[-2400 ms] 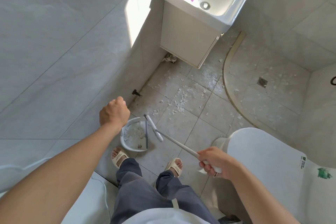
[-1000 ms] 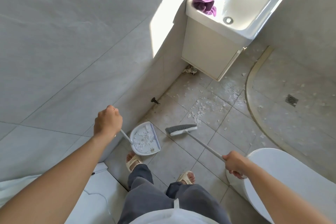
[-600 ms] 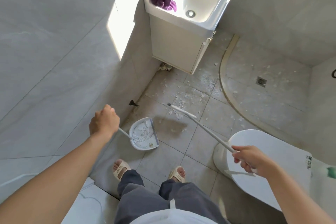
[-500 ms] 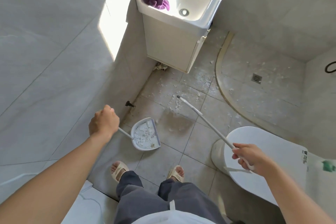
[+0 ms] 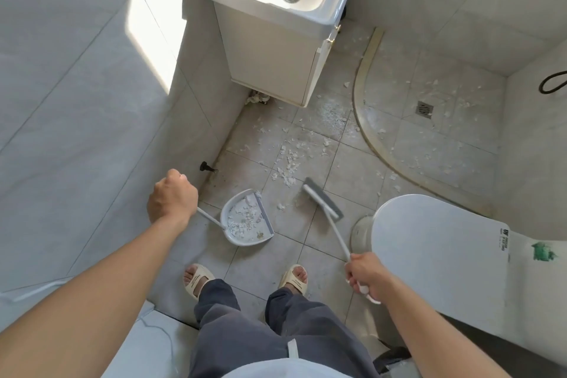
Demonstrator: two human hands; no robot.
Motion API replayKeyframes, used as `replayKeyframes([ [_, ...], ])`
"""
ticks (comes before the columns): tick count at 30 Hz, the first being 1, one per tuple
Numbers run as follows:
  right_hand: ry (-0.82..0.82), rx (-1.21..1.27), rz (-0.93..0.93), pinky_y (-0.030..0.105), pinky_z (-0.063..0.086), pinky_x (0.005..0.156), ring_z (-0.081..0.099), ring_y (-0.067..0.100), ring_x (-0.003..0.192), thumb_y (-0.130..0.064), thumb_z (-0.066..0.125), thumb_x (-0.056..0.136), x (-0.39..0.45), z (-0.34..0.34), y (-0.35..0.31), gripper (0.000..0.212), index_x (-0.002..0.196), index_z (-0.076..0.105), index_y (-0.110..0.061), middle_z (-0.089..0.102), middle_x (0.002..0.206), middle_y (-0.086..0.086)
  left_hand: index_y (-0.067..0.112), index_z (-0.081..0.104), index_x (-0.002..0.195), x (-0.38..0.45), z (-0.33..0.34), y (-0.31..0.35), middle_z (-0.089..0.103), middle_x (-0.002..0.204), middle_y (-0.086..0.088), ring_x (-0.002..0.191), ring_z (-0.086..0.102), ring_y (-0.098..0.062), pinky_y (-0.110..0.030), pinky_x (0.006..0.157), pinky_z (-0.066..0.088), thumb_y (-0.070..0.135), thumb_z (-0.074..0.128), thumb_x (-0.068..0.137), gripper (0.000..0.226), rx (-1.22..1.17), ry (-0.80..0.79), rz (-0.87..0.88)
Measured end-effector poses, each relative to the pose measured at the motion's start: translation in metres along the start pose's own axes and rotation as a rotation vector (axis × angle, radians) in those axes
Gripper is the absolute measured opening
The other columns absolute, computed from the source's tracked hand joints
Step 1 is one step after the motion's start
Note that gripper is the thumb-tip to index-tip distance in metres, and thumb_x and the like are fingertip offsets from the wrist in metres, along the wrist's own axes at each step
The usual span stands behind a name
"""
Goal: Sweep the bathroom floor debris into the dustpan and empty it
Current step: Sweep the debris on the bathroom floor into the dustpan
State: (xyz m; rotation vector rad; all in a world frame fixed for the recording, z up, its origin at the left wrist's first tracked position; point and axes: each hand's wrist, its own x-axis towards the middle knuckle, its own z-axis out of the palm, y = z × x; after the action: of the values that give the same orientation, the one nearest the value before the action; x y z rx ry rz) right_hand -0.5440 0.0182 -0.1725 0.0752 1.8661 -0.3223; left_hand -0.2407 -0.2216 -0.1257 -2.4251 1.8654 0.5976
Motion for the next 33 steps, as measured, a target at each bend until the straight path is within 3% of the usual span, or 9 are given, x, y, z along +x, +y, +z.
replayKeyframes([
  [4,-0.202,0.23,0.078,0.014,0.022,0.029,0.03,0.006,0.038,0.004,0.047,0.094,-0.022,-0.032,0.005,0.022,0.113,0.058,-0.001,0.043,0.065,0.008,0.0,0.056,0.105,0.004,0.0,0.012,0.061,0.111,-0.03,0.099,0.057,-0.047,-0.044,0.078,0.044,0.02,0.035,0.1,0.029,-0.022,-0.016,0.011],
  [8,-0.244,0.372,0.11,0.013,0.022,0.027,0.029,0.005,0.035,-0.002,0.047,0.099,-0.033,-0.065,0.003,0.019,0.116,0.054,0.0,0.048,0.064,0.008,0.0,0.055,0.106,0.013,-0.004,0.014,0.061,0.111,-0.03,0.1,0.057,-0.047,-0.044,0.079,0.045,0.019,0.035,0.1,0.029,-0.028,-0.019,0.014],
  [11,-0.174,0.297,0.083,0.013,0.023,0.029,0.031,0.006,0.038,0.002,0.046,0.095,-0.041,-0.037,0.002,0.024,0.115,0.057,-0.006,0.047,0.067,0.009,0.0,0.055,0.107,0.013,-0.003,0.013,0.061,0.11,-0.029,0.1,0.058,-0.047,-0.045,0.079,0.045,0.019,0.035,0.1,0.029,-0.027,-0.015,0.02],
  [14,-0.073,0.109,0.04,0.016,0.026,0.035,0.034,0.009,0.041,0.005,0.047,0.09,-0.047,0.011,0.0,0.023,0.099,0.063,-0.01,0.047,0.065,0.009,0.0,0.056,0.108,0.012,-0.001,0.014,0.061,0.111,-0.028,0.1,0.057,-0.046,-0.045,0.078,0.045,0.021,0.035,0.101,0.03,-0.031,-0.018,0.026],
  [17,-0.121,0.085,0.07,0.017,0.029,0.036,0.037,0.008,0.04,0.003,0.05,0.091,-0.049,0.04,-0.01,0.021,0.104,0.063,-0.004,0.05,0.065,0.009,0.001,0.056,0.108,0.016,-0.001,0.017,0.061,0.111,-0.028,0.1,0.057,-0.046,-0.045,0.079,0.045,0.021,0.034,0.1,0.03,-0.036,-0.021,0.024],
  [24,-0.236,0.198,0.091,0.015,0.028,0.03,0.034,0.006,0.039,-0.007,0.052,0.097,-0.054,-0.013,-0.036,0.017,0.109,0.057,0.003,0.051,0.062,0.007,0.001,0.056,0.108,0.02,-0.011,0.007,0.06,0.114,-0.029,0.103,0.057,-0.047,-0.044,0.081,0.045,0.022,0.035,0.1,0.03,-0.007,-0.039,0.0],
  [30,-0.07,-0.005,-0.15,0.016,0.03,0.036,0.037,0.01,0.042,-0.004,0.054,0.094,-0.053,-0.016,-0.069,0.026,0.117,0.064,-0.011,0.053,0.07,0.011,0.004,0.057,0.099,0.021,-0.026,-0.032,0.06,0.109,-0.031,0.098,0.057,-0.048,-0.044,0.079,0.045,0.018,0.038,0.096,0.024,-0.02,-0.034,-0.078],
  [33,-0.032,-0.09,-0.248,0.016,0.034,0.036,0.04,0.01,0.043,-0.002,0.052,0.095,-0.037,0.006,-0.097,0.03,0.123,0.061,-0.006,0.05,0.069,0.01,0.003,0.058,0.099,0.014,-0.027,-0.044,0.061,0.109,-0.031,0.099,0.057,-0.048,-0.045,0.081,0.046,0.018,0.038,0.096,0.026,-0.043,-0.001,-0.122],
])
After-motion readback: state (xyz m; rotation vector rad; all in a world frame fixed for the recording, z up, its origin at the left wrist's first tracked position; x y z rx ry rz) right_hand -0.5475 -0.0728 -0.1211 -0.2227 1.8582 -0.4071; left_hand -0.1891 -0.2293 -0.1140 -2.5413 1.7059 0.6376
